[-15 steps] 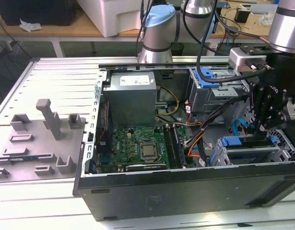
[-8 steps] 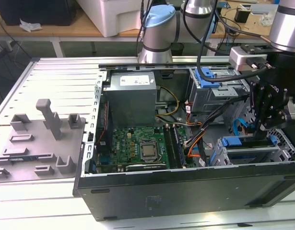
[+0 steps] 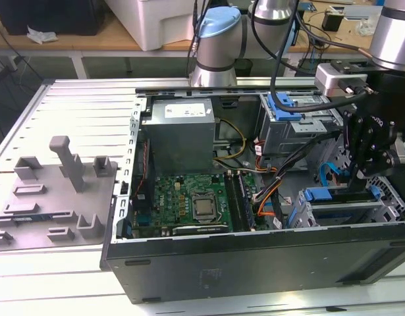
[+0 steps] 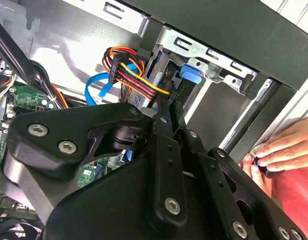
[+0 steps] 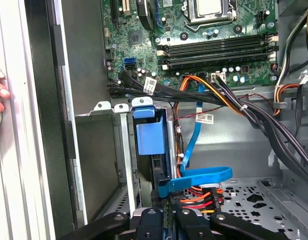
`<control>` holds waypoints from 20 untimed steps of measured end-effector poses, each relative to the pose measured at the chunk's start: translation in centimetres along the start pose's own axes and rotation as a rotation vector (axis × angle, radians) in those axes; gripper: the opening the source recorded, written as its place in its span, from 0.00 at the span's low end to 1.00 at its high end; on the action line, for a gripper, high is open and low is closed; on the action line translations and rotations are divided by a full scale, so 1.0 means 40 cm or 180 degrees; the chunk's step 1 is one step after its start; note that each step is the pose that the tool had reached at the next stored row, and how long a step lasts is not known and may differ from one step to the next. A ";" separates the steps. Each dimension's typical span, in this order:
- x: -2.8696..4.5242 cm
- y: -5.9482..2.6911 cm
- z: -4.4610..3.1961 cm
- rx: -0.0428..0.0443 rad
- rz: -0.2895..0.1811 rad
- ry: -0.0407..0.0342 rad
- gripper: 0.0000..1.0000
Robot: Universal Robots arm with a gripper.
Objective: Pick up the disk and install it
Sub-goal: 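Insert the first disk wire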
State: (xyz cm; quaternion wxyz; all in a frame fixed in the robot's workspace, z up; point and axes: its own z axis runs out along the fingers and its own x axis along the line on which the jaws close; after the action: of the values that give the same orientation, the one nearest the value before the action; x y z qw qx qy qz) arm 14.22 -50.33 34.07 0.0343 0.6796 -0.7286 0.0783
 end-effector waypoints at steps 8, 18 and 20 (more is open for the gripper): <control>0.002 0.000 0.001 -0.0001 0.0000 -0.0007 0.17; 0.006 0.000 0.004 -0.0001 0.0000 -0.0009 0.17; 0.005 0.000 0.005 -0.0001 0.0000 -0.0008 0.17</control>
State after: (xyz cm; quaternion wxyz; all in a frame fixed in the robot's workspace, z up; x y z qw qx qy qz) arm 14.22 -50.58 33.89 0.0334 0.6796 -0.7287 0.0773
